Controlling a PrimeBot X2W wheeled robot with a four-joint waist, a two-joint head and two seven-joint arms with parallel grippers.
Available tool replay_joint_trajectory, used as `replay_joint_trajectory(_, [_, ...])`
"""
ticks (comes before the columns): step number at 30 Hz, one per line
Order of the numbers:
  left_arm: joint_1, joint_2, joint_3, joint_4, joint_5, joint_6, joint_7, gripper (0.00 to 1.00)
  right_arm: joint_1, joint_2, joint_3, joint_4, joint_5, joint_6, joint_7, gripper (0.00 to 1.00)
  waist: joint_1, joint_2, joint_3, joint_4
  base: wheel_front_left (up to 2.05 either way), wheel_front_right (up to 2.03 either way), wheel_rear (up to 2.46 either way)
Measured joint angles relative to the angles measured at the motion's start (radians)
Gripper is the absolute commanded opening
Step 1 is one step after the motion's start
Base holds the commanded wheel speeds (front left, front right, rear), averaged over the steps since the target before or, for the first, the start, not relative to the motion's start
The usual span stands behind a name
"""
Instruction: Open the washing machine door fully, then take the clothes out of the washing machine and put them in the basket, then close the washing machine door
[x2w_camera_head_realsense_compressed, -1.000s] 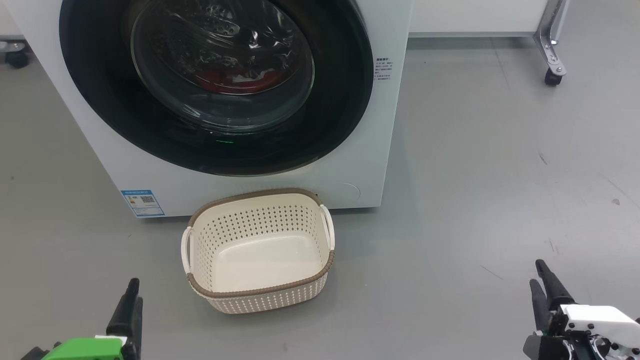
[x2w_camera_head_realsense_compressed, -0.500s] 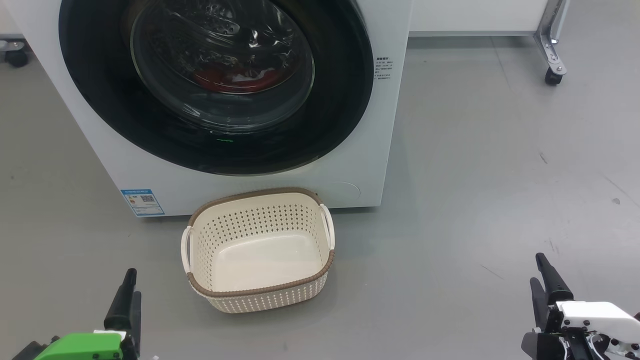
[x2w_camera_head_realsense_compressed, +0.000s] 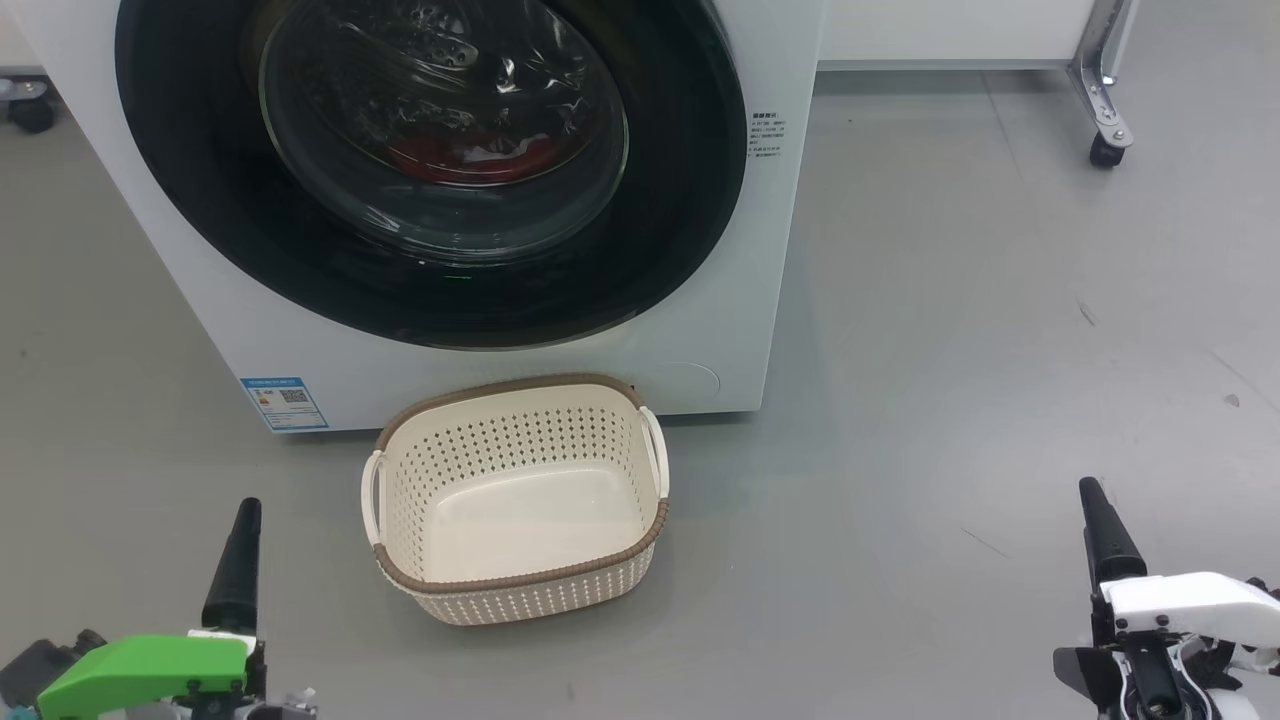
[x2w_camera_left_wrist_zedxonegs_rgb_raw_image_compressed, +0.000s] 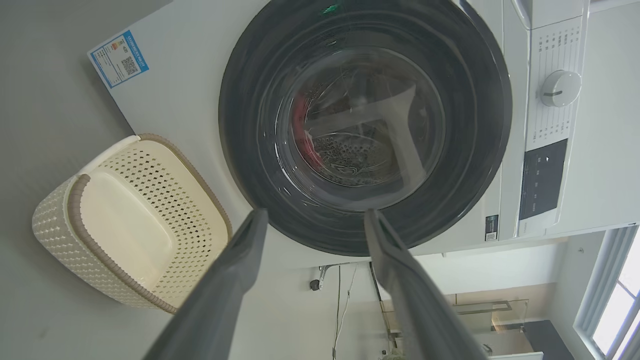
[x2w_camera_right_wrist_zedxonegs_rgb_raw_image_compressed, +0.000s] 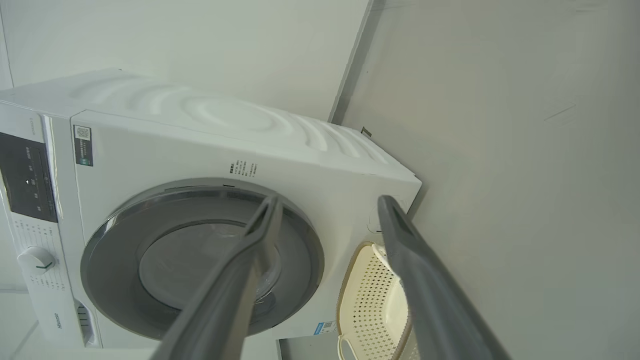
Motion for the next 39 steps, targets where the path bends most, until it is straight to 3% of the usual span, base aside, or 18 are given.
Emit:
replay_joint_trajectory(10, [-0.005, 0.065, -0.044, -0.016, 0.195, 0.000, -0.061, 1.00, -0.032, -0.052, 0.052, -0.002, -0.209, -0.011, -0.042, 1.00, 0.0000, 0.0000, 0.002, -0.002, 0.00, 0.00, 0.00])
replay_joint_trajectory(15, [-0.008, 0.079, -0.067, -0.015, 0.290, 0.010, -0.079, 1.00, -0.047, -0.076, 0.090, -0.006, -0.332, -0.045, -0.057, 1.00, 0.0000, 0.0000, 0.001, -0.002, 0.00, 0.00, 0.00])
replay_joint_trajectory(29, [-0.023, 0.110, -0.153, -0.016, 0.550, 0.059, -0.130, 1.00, -0.073, -0.090, 0.191, -0.016, -0.589, -0.097, -0.104, 1.00, 0.0000, 0.0000, -0.005, -0.004, 0.00, 0.00, 0.00])
replay_joint_trajectory(39, [-0.025, 0.119, -0.214, -0.014, 0.701, 0.085, -0.167, 1.00, -0.080, -0.090, 0.250, 0.000, -0.733, -0.115, -0.139, 1.00, 0.0000, 0.0000, -0.008, -0.005, 0.00, 0.00, 0.00])
